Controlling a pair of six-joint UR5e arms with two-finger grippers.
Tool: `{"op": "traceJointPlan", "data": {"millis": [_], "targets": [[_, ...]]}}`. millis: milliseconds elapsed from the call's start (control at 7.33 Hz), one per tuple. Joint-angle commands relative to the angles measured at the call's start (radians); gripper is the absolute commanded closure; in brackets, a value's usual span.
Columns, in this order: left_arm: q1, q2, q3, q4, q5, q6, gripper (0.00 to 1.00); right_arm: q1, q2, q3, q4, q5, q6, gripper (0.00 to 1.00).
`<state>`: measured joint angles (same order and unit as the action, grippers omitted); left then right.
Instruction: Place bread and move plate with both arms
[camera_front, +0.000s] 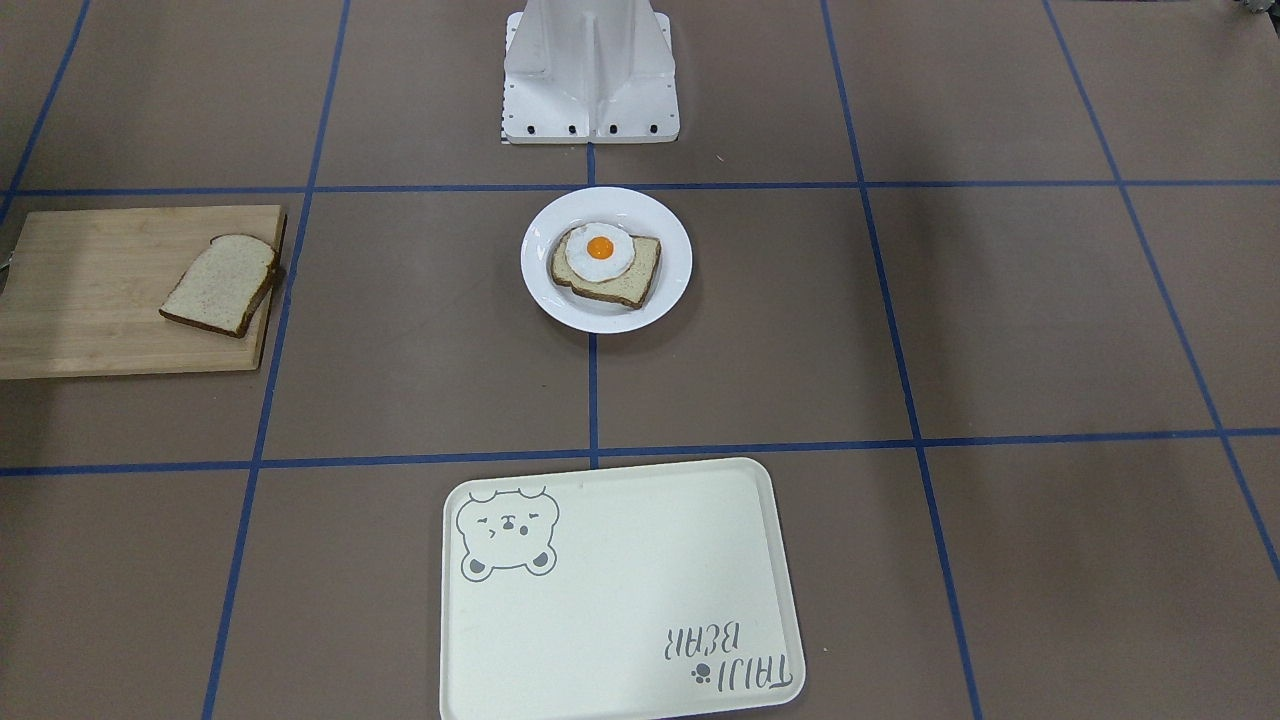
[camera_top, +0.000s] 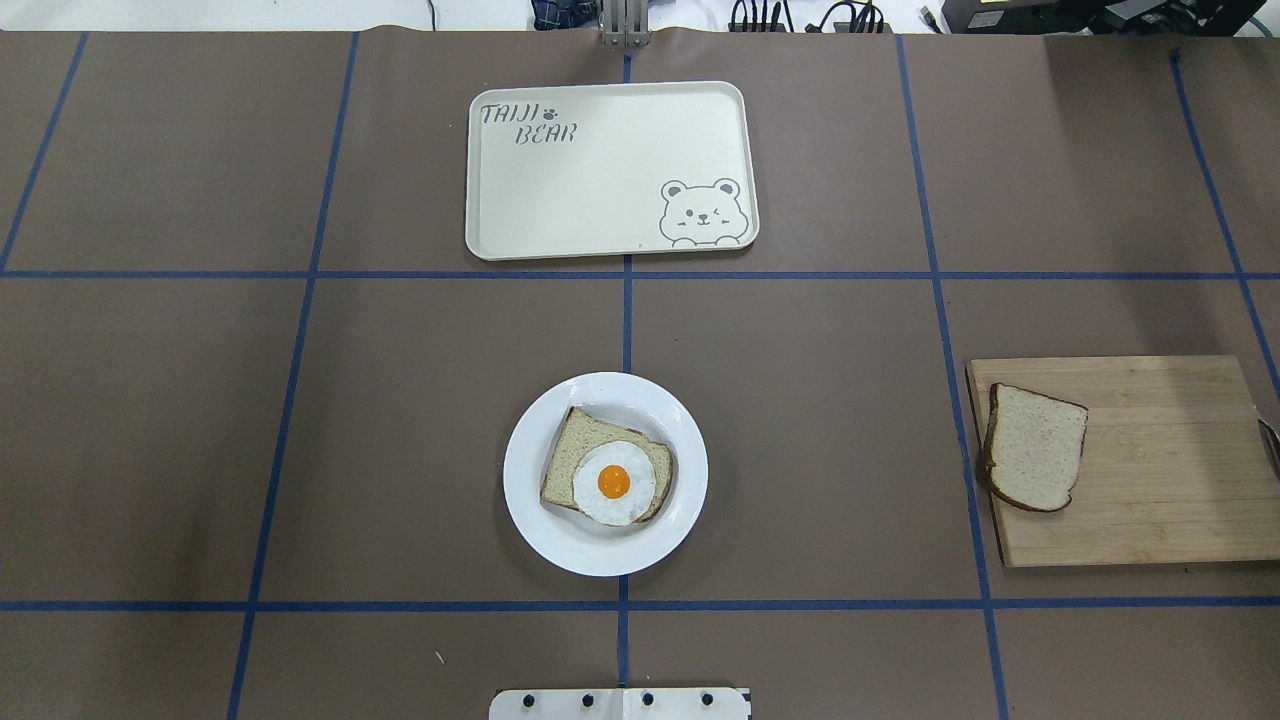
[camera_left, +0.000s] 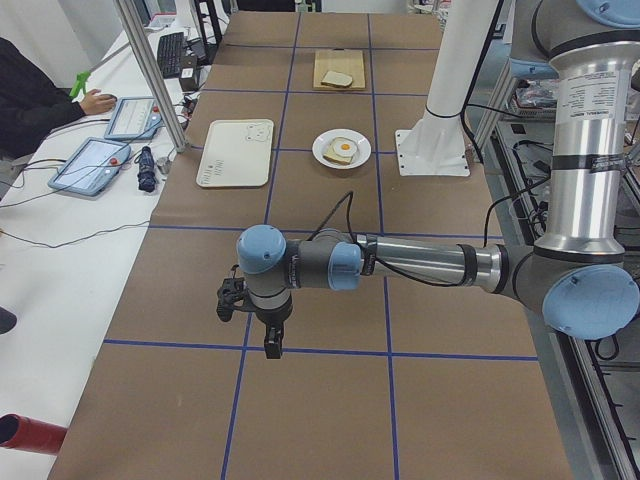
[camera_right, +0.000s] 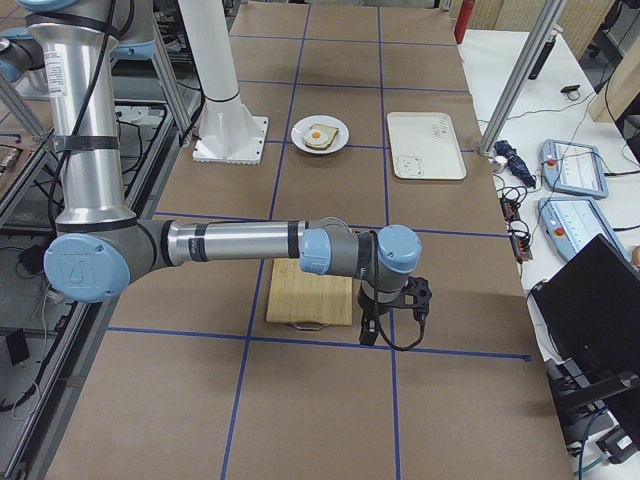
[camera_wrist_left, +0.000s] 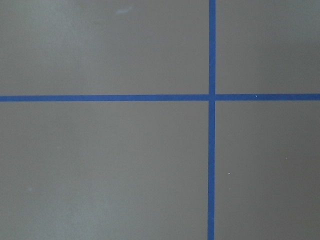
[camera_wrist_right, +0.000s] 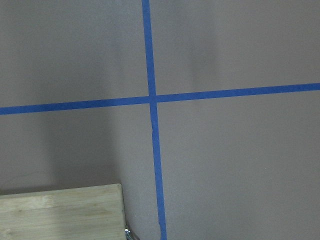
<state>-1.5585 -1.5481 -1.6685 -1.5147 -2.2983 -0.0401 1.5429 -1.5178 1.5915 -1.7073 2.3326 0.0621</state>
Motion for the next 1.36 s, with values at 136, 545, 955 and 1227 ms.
{"op": "traceJointPlan", "data": {"millis": [136,545,955,1227], "targets": [[0.0,0.0,0.001,-0.005,-0.007,0.002,0.01,0.005,-0.016,0.03,0.012,0.01,-0.004,0.0],[0.0,-0.001,-0.008,-0.009,-0.007,0.002,0.01,0.005,-0.018,0.034,0.015,0.008,-0.002,0.0],[0.003,-0.004,-0.049,-0.016,-0.02,0.005,0.01,-0.001,0.001,0.124,0.012,-0.004,0.008,0.0],[0.006,-0.02,-0.056,-0.029,-0.02,-0.02,0.01,-0.055,0.021,0.165,0.006,-0.015,0.072,0.0]]}}
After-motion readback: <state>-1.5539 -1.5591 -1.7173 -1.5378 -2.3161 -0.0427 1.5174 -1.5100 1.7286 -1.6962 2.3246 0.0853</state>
